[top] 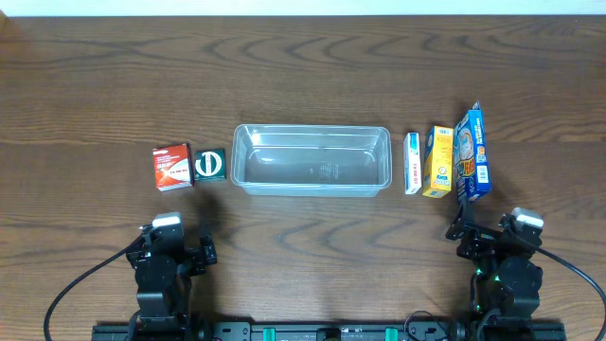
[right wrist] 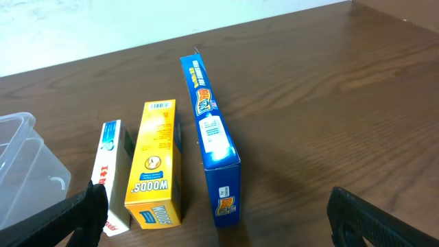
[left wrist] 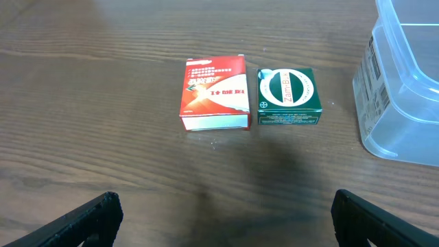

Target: Pack container

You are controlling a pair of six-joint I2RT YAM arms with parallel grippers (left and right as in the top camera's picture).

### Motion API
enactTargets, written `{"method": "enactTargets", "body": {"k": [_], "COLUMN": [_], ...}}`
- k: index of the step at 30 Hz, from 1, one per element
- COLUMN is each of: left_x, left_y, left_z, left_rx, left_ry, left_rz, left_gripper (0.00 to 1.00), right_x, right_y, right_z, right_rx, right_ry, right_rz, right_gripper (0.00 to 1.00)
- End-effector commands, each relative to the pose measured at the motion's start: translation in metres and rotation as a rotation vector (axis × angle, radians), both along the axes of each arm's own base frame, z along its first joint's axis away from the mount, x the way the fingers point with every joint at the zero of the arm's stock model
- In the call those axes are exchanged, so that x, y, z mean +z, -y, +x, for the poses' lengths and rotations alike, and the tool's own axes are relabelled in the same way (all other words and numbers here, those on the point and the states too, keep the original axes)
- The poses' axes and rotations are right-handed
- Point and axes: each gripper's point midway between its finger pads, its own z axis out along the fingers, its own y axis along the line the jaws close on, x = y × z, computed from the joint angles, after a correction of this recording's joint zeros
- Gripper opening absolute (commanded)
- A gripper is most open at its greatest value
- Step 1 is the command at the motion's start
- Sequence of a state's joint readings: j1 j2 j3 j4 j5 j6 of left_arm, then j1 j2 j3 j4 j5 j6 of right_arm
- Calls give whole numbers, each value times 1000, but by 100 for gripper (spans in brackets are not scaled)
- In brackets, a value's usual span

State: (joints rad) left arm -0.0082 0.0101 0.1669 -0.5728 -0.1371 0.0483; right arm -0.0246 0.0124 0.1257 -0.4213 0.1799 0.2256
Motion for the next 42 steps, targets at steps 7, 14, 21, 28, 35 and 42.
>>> {"method": "enactTargets", "body": {"k": [7, 14, 21, 28, 35, 42], "left_x": [-4, -4, -4, -4, -4, -4], "left_y": [-1, -1, -1, -1, -1, -1], "left_z": [0, 0, 0, 0, 0, 0], "left_rx": [10, 10, 10, 10, 10, 10], "left_ry": [-1, -1, -1, -1, -1, -1], "left_rz": [-7, -7, -7, -7, -7, -7], "left_gripper": [98, 98, 98, 98, 98, 98], "right_x": [0, 0, 0, 0, 7, 56], "right_y": [-2, -2, -2, -2, -19, -65], "right_z": [0, 0, 0, 0, 5, 8], "right_rx": [12, 12, 12, 12, 105, 366], "right_ry": [2, 2, 2, 2, 37, 198], "right_rz": [-14, -14, -14, -14, 14, 100], "right_gripper": [99, 99, 99, 99, 99, 99]}}
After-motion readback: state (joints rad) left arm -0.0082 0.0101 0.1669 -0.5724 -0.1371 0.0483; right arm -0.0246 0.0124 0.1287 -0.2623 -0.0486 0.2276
